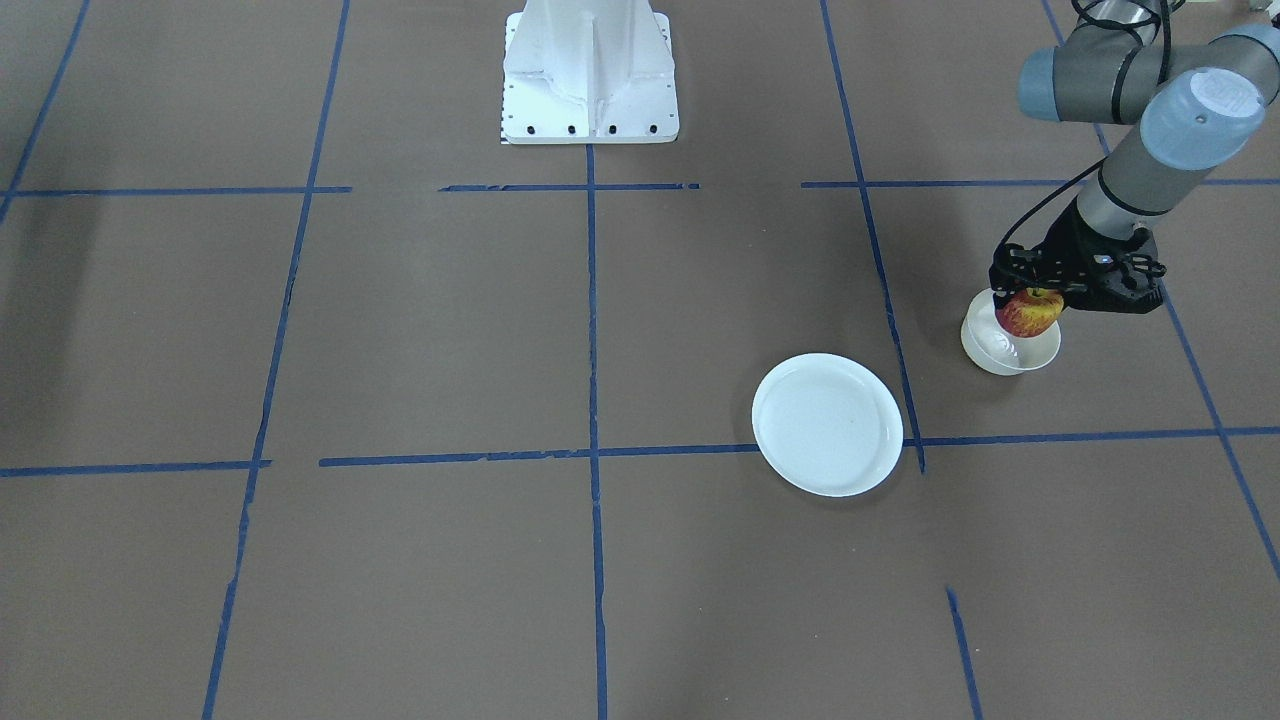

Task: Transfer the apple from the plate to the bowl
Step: 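Lower the apple into the white bowl and open the left gripper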

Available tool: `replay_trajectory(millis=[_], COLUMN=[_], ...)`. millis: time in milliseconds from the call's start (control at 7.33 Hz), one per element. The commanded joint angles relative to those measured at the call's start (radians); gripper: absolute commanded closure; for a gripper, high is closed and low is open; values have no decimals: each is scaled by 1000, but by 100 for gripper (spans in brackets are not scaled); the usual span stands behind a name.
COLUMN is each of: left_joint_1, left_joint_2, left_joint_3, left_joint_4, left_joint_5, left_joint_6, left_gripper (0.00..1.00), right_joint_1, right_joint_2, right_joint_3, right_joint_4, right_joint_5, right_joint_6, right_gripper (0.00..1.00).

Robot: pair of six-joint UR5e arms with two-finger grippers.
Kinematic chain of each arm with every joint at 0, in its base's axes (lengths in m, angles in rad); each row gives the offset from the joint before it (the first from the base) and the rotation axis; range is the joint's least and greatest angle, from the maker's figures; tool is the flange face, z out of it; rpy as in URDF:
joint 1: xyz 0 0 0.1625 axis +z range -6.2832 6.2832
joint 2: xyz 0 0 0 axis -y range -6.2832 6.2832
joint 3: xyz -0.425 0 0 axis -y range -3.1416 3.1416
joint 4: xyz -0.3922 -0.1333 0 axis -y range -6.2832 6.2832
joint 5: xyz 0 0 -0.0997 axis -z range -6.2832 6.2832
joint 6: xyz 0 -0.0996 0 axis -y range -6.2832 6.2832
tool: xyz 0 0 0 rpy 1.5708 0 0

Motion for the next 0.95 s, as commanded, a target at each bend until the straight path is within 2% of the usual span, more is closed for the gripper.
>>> replay_trajectory(millis=[0, 409, 545, 818], left_joint_1=[-3, -35, -105, -238], left_joint_2=[-2, -4, -19, -30], left_joint_3=[8, -4, -7, -3], left_joint_4=[0, 0, 15, 53], left_joint_5=[-1, -1, -9, -9], left_joint_6=[1, 1, 42, 334], left_gripper=[0, 0, 0, 0], right_joint_1=[0, 0, 0, 1], right_joint_2=[0, 0, 0, 0], right_joint_3=[0, 1, 0, 1], right_joint_4=[0, 0, 0, 0], right_joint_5=[0, 0, 0, 0], right_joint_6=[0, 1, 0, 0], right_gripper=[0, 0, 0, 0])
